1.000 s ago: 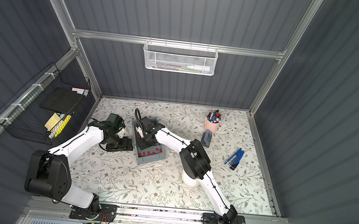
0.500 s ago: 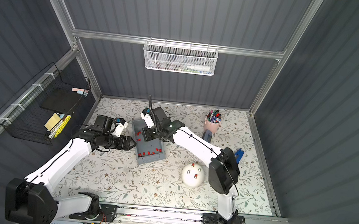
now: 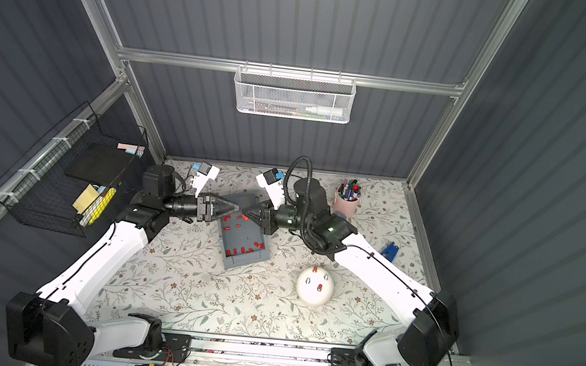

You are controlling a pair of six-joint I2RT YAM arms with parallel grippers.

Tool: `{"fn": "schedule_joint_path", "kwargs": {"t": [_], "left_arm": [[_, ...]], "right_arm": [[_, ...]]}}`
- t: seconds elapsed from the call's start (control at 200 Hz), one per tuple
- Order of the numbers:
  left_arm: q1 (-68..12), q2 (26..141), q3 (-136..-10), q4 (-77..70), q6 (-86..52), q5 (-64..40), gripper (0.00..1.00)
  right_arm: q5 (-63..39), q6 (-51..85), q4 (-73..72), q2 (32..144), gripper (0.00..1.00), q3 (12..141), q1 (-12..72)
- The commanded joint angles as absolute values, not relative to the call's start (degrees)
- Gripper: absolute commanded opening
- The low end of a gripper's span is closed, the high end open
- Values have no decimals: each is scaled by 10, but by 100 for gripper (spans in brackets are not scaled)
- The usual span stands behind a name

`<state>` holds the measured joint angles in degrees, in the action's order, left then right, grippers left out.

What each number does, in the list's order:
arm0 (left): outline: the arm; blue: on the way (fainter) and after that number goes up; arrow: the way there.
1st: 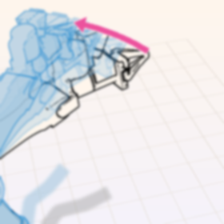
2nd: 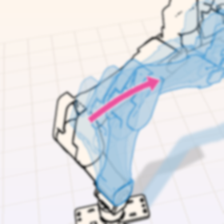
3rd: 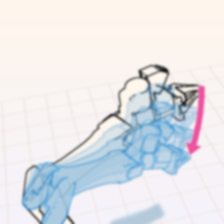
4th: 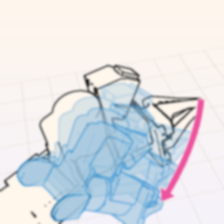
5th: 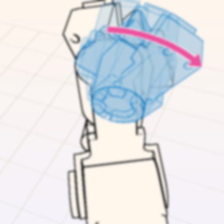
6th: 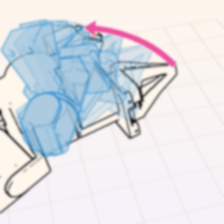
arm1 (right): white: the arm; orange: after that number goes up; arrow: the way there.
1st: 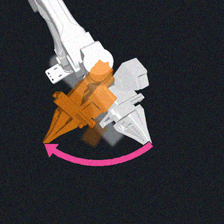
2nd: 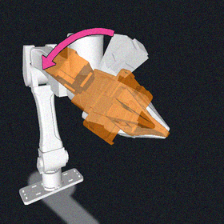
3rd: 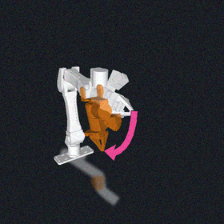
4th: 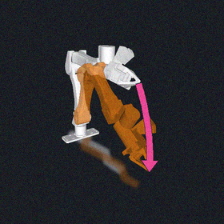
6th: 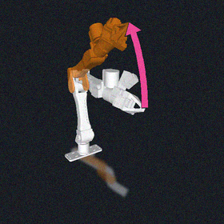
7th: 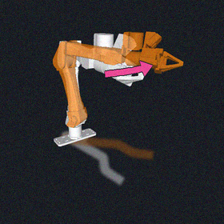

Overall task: Cover the protruding screws with screw protection sleeves
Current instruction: Pick up the screw protection sleeve from the storage box.

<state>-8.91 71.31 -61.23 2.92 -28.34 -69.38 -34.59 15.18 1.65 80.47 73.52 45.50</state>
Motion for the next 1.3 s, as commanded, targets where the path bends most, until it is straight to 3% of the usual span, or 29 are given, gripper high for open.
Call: {"fn": "schedule_joint_path", "kwargs": {"t": [0.0,0.285,1.291], "left_arm": [[-109,713,-655,-65,-376,-774,47],[-175,671,-698,162,-206,-799,43],[-185,673,-669,47,-267,-706,24]], "right_arm": [[-362,143,-19,781,0,734,456],[-303,127,-25,732,0,722,470],[-303,135,-32,703,0,699,475]]}}
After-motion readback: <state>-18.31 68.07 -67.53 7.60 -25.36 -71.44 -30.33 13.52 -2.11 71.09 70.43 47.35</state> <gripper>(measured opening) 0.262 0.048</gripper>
